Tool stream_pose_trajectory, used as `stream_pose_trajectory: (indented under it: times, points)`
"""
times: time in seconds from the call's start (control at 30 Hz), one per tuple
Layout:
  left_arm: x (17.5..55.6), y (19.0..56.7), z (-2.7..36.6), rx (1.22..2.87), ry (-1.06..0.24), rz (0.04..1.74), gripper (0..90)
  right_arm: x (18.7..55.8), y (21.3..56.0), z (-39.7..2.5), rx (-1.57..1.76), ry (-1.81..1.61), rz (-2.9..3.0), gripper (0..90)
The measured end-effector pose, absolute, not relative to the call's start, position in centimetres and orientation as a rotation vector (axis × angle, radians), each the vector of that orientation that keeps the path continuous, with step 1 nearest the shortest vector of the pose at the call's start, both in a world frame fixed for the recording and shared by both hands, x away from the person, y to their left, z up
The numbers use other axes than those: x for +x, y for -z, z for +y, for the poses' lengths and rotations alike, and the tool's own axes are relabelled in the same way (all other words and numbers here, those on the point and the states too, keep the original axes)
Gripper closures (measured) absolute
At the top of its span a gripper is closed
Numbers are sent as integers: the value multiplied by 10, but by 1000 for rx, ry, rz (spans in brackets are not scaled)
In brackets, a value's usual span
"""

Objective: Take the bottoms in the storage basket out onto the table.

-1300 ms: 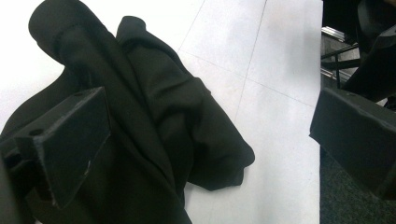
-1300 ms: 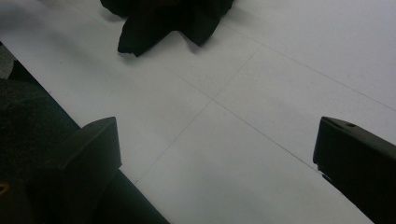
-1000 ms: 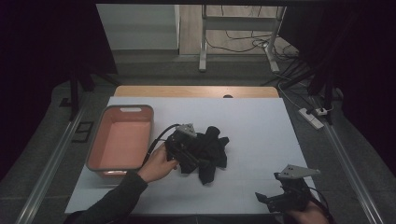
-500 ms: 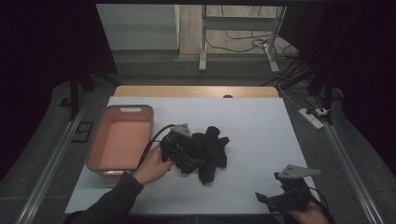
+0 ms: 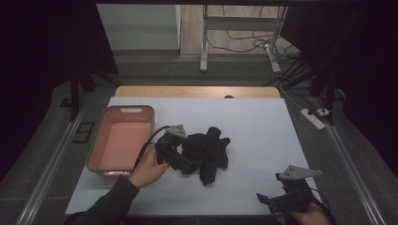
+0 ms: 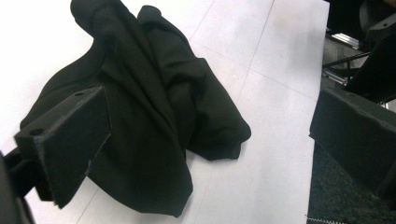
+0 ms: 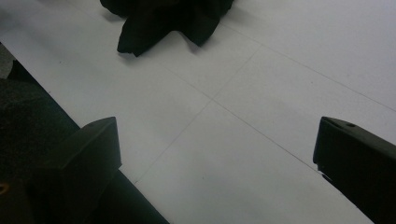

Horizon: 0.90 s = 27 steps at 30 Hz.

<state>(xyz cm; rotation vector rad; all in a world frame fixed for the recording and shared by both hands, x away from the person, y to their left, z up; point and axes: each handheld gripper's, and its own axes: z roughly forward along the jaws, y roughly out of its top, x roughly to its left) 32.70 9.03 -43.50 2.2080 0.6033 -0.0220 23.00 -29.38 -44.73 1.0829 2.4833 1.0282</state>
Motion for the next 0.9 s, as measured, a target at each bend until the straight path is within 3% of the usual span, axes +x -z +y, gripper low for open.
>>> stream_pose_trajectory:
  times: [0.9]
  points:
    - [316,434,115,2199,-14,669,1,230,447,-293,1082,-1025,2485,10]
